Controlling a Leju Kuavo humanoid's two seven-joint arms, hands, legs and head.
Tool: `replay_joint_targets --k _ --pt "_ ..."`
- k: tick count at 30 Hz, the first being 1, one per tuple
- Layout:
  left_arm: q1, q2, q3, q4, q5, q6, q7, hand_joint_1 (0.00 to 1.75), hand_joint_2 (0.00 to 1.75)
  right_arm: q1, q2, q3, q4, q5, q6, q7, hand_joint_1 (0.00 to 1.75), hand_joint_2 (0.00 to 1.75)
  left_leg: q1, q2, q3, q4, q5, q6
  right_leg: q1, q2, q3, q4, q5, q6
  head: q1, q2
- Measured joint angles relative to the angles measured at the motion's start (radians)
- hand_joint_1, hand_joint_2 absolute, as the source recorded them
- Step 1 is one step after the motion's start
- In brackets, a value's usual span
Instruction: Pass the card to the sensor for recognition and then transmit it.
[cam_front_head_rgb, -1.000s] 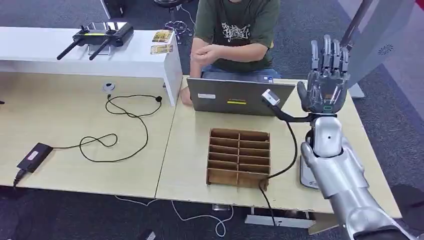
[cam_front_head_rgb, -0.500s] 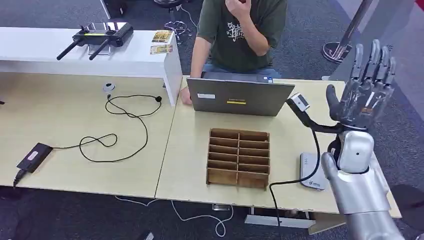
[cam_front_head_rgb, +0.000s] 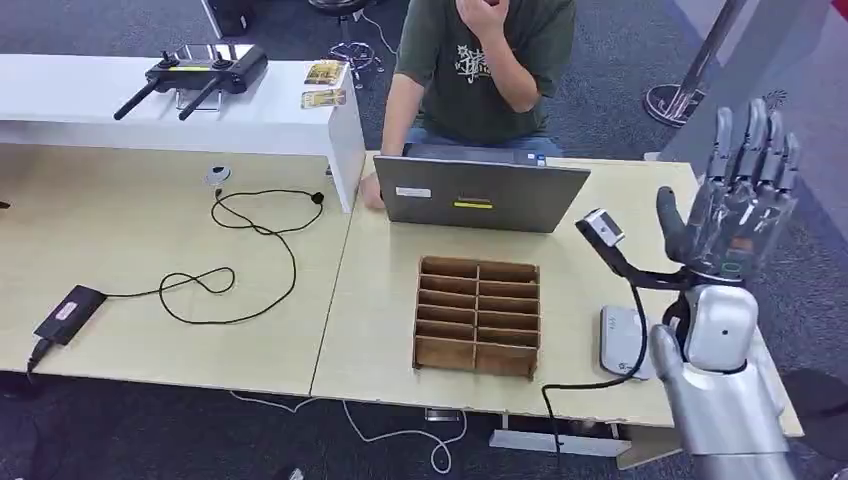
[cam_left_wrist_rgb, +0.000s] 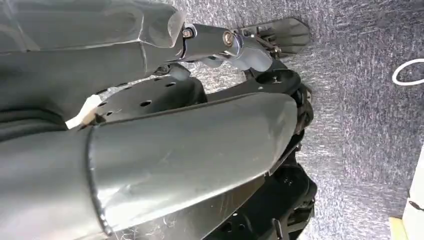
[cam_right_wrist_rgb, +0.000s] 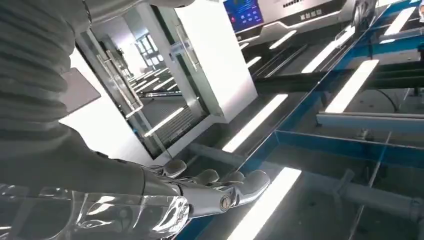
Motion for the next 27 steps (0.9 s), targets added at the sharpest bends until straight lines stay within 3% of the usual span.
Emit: replay_joint_targets --k 12,23,27 --pt "0.021 -0.010 0.010 0.000 0.037 0.000 -0.042 0.00 0.00 0.207 0.031 -0.031 -0.177 0.000 0.008 -0.009 0.00 1.75 0.000 0.000 0.000 0.000 -0.001 0.000 0.000 0.000 0.000 0.000 -0.001 0.001 0.000 0.000" --pt "0.023 -0.011 0.011 0.000 0.037 0.000 -0.044 0.00 0.00 0.241 0.032 -0.042 -0.209 0.000 0.014 -0.005 0.00 1.75 0.000 0.000 -0.001 0.000 -0.001 0.000 0.000 0.000 0.000 0.000 -0.001 0.001 0.000 0.000" --pt "0.036 -0.010 0.011 0.000 0.040 0.000 -0.055 0.00 0.00 0.410 0.058 -0.129 -0.373 0.000 0.040 -0.042 0.00 1.75 0.000 0.000 -0.001 0.000 -0.001 0.000 0.000 -0.001 0.000 0.000 -0.001 0.001 0.000 0.000"
